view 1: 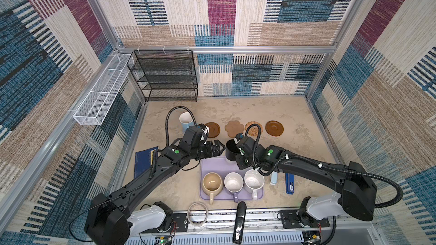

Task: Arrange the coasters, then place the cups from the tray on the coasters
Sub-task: 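Carry the black mug with right gripper over the small brown coaster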

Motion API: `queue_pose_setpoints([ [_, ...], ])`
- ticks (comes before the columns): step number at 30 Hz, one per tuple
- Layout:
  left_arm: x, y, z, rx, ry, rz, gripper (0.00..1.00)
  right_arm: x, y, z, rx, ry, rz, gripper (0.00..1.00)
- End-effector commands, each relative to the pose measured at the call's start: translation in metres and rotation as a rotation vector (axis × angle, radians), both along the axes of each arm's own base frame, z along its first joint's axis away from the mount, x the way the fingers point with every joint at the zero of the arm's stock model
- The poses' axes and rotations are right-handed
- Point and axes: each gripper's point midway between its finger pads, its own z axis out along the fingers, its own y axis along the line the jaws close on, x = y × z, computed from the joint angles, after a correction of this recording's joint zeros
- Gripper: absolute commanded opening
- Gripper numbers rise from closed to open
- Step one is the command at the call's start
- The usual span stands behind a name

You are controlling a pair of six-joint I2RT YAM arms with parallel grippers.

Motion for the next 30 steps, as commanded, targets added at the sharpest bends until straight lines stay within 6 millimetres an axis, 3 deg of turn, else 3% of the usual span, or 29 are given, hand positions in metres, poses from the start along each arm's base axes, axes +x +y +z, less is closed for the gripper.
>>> queue_pose_setpoints([
  [1,0.009,0.0,0.018,-0.103,-0.025,0.024,0.96,0.029,0.023,0.035,0.12,-0.11,-0.009,0.0],
  [5,0.021,0.01,0.03,-0.138,-0.051,0.08,0.97,0.059,0.028,0.055,0.135,-0.161,-0.054,0.0],
  [11,0.042,0.034,0.033,-0.116,-0.061,0.176,0.97,0.096,0.047,0.062,0.14,-0.19,-0.076,0.0],
  [23,0.064,0.072,0.008,-0.046,0.006,0.259,0.99,0.178,0.091,0.031,0.105,-0.205,-0.125,0.0],
  [30,0.066,0.087,-0.002,-0.021,0.022,0.285,0.99,0.201,0.108,0.005,0.047,-0.178,-0.134,0.0],
])
